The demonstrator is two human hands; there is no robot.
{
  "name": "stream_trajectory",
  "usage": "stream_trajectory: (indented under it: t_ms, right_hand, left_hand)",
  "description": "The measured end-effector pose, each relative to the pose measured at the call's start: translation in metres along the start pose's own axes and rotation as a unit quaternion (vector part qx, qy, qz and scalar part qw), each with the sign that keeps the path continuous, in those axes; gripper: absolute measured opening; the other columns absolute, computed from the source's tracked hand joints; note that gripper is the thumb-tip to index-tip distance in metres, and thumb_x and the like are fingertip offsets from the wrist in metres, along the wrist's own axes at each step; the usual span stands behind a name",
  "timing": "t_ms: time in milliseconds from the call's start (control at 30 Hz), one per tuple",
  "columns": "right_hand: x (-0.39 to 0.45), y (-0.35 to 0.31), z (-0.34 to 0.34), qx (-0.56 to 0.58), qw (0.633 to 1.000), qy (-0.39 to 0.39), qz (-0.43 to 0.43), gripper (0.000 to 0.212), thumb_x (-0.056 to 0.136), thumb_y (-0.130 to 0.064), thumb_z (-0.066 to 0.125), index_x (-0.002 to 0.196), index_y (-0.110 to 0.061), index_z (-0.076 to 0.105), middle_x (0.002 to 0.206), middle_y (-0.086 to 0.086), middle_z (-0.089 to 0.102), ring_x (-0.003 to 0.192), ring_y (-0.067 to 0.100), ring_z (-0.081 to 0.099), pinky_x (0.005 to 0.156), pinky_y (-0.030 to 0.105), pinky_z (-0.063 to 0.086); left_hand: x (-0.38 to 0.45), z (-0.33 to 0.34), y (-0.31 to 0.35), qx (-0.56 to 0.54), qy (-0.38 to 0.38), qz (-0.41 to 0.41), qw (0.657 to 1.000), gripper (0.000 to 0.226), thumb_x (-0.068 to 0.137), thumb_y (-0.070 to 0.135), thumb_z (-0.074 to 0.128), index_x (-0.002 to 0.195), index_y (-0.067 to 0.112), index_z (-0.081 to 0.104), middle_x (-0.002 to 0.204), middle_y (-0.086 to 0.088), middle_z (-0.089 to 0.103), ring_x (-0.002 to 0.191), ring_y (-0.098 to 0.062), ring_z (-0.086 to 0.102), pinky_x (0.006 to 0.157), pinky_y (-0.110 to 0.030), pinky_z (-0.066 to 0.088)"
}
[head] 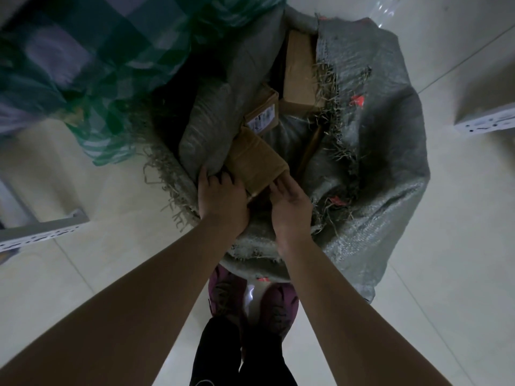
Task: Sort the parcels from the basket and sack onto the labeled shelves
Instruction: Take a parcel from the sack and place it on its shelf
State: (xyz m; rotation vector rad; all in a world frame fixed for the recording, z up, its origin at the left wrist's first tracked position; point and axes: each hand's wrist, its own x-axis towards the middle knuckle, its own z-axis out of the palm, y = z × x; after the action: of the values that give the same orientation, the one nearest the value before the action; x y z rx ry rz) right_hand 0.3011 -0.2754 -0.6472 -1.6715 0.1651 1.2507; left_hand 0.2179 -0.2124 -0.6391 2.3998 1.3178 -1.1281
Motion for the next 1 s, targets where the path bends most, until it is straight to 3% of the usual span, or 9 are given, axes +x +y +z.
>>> stream_trajectory:
  t_ms: [67, 167, 267, 433, 500, 600, 767, 900, 1000]
  right_hand:
    - [0.005, 0.0, 0.002, 0.019, 0.999, 0.023, 0.018, 0.038, 0.095, 0.003, 0.055, 0.128, -0.015, 0.06, 0.103, -0.006, 0.069, 0.097, 0.008, 0.065, 0.09, 0.026, 0.054]
    - [0.018, 0.004, 0.01, 0.001, 0.995, 0.051, 0.084, 0.034, 0.093, -0.014, 0.064, 0.124, -0.011, 0.049, 0.104, 0.006, 0.064, 0.088, 0.016, 0.065, 0.077, 0.029, 0.057]
    - [0.026, 0.011, 0.019, -0.19, 0.978, 0.071, 0.049, 0.041, 0.09, -0.036, 0.066, 0.112, -0.001, 0.057, 0.095, 0.017, 0.068, 0.081, 0.029, 0.068, 0.077, 0.043, 0.059]
    - [0.013, 0.008, 0.005, -0.317, 0.946, 0.058, -0.027, 0.029, 0.099, -0.028, 0.053, 0.112, -0.002, 0.059, 0.089, 0.012, 0.067, 0.08, 0.028, 0.064, 0.07, 0.033, 0.047]
    - [0.004, 0.003, -0.009, -0.313, 0.947, 0.063, -0.034, 0.018, 0.098, -0.024, 0.054, 0.091, -0.009, 0.059, 0.074, 0.003, 0.059, 0.07, 0.021, 0.058, 0.067, 0.031, 0.043]
    - [-0.018, -0.011, -0.034, -0.357, 0.93, 0.075, -0.04, 0.031, 0.097, -0.023, 0.056, 0.069, -0.019, 0.043, 0.061, -0.002, 0.048, 0.055, 0.013, 0.045, 0.061, 0.029, 0.037]
    - [-0.055, -0.037, -0.073, -0.479, 0.871, 0.079, -0.083, 0.023, 0.099, -0.029, 0.051, 0.085, -0.01, 0.053, 0.071, 0.007, 0.058, 0.066, 0.027, 0.056, 0.06, 0.033, 0.043]
    - [-0.072, -0.048, -0.065, -0.577, 0.799, 0.059, -0.158, 0.027, 0.102, -0.033, 0.044, 0.099, -0.01, 0.056, 0.088, 0.013, 0.066, 0.081, 0.033, 0.063, 0.069, 0.038, 0.049]
    - [-0.073, -0.043, -0.05, -0.596, 0.781, 0.016, -0.187, 0.031, 0.103, -0.033, 0.042, 0.12, -0.01, 0.053, 0.097, 0.01, 0.065, 0.087, 0.03, 0.064, 0.065, 0.032, 0.042]
  left_hand:
    - [0.0, 0.004, -0.001, 0.004, 0.006, 0.01, 1.0, 0.059, 0.093, 0.05, 0.047, 0.138, 0.012, 0.039, 0.14, -0.013, 0.043, 0.126, -0.029, 0.046, 0.119, -0.045, 0.007]
    - [-0.002, 0.011, -0.003, 0.005, 0.01, 0.028, 1.0, 0.062, 0.096, 0.046, 0.042, 0.143, 0.007, 0.032, 0.14, -0.014, 0.044, 0.12, -0.026, 0.052, 0.119, -0.042, 0.012]
    - [-0.008, 0.014, 0.0, -0.005, 0.019, 0.044, 0.999, 0.065, 0.098, 0.047, 0.038, 0.147, 0.006, 0.026, 0.139, -0.013, 0.045, 0.116, -0.025, 0.055, 0.117, -0.041, 0.014]
    - [-0.023, 0.014, 0.01, -0.037, 0.012, 0.06, 0.997, 0.056, 0.099, 0.046, 0.034, 0.142, 0.01, 0.035, 0.133, -0.011, 0.049, 0.108, -0.023, 0.059, 0.115, -0.041, 0.017]
    - [-0.034, 0.01, 0.018, -0.058, 0.001, 0.068, 0.996, 0.055, 0.099, 0.046, 0.035, 0.141, 0.011, 0.037, 0.132, -0.01, 0.05, 0.107, -0.023, 0.059, 0.114, -0.041, 0.017]
    - [-0.055, 0.001, 0.031, -0.097, -0.017, 0.089, 0.991, 0.058, 0.097, 0.05, 0.036, 0.143, 0.014, 0.036, 0.131, -0.009, 0.049, 0.111, -0.023, 0.057, 0.114, -0.041, 0.017]
    - [-0.091, -0.004, 0.048, -0.205, -0.042, 0.139, 0.968, 0.068, 0.094, 0.057, 0.038, 0.15, 0.021, 0.024, 0.14, -0.005, 0.042, 0.127, -0.022, 0.045, 0.116, -0.042, 0.019]
    - [-0.106, -0.004, 0.045, -0.25, -0.057, 0.113, 0.96, 0.075, 0.092, 0.057, 0.043, 0.152, 0.025, 0.012, 0.15, -0.003, 0.031, 0.135, -0.022, 0.036, 0.115, -0.044, 0.021]
    - [-0.101, 0.0, 0.037, -0.304, -0.131, 0.073, 0.941, 0.083, 0.09, 0.057, 0.046, 0.152, 0.031, -0.002, 0.153, -0.003, 0.032, 0.135, -0.027, 0.038, 0.115, -0.052, 0.02]
